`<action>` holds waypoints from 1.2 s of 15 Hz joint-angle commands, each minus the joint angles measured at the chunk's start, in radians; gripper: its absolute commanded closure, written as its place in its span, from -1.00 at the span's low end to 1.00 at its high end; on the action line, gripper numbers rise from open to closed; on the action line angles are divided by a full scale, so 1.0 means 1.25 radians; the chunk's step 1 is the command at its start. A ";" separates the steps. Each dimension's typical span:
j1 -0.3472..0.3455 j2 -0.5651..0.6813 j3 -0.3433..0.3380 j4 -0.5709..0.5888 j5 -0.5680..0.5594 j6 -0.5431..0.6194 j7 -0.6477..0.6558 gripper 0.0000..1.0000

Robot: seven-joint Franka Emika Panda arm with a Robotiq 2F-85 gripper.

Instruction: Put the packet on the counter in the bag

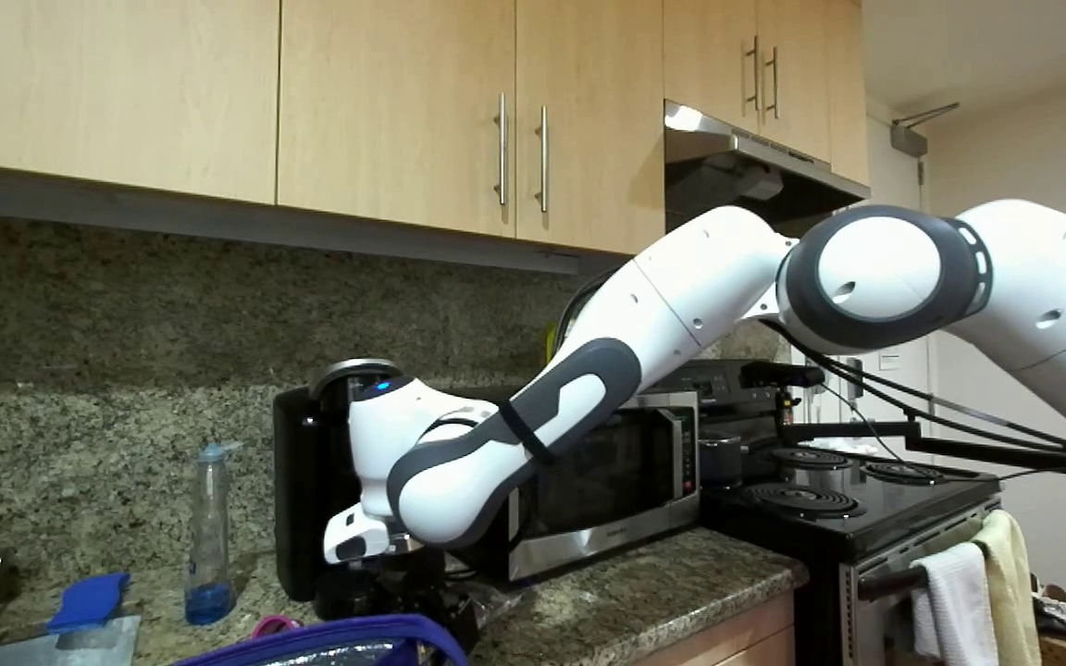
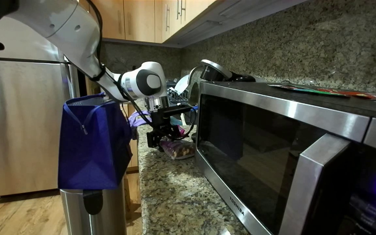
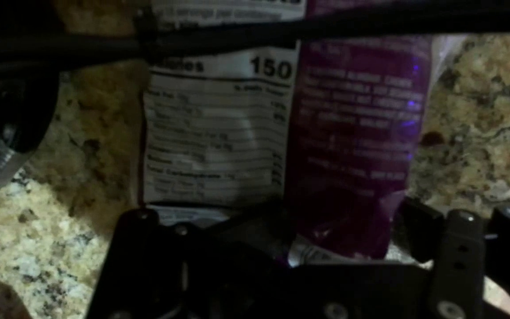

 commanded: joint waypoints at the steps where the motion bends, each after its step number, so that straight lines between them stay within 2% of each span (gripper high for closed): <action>1: -0.024 0.043 0.024 0.037 0.094 -0.020 0.014 0.54; 3: -0.025 0.029 0.018 0.027 0.105 -0.001 0.011 0.76; 7: -0.026 -0.040 0.022 -0.030 0.106 0.057 0.002 0.89; 12: -0.009 -0.123 0.030 -0.133 0.093 0.248 0.054 0.81; 16: 0.036 -0.192 -0.015 -0.220 0.038 0.406 0.179 0.83; 18: 0.057 -0.212 -0.039 -0.244 0.006 0.451 0.251 0.82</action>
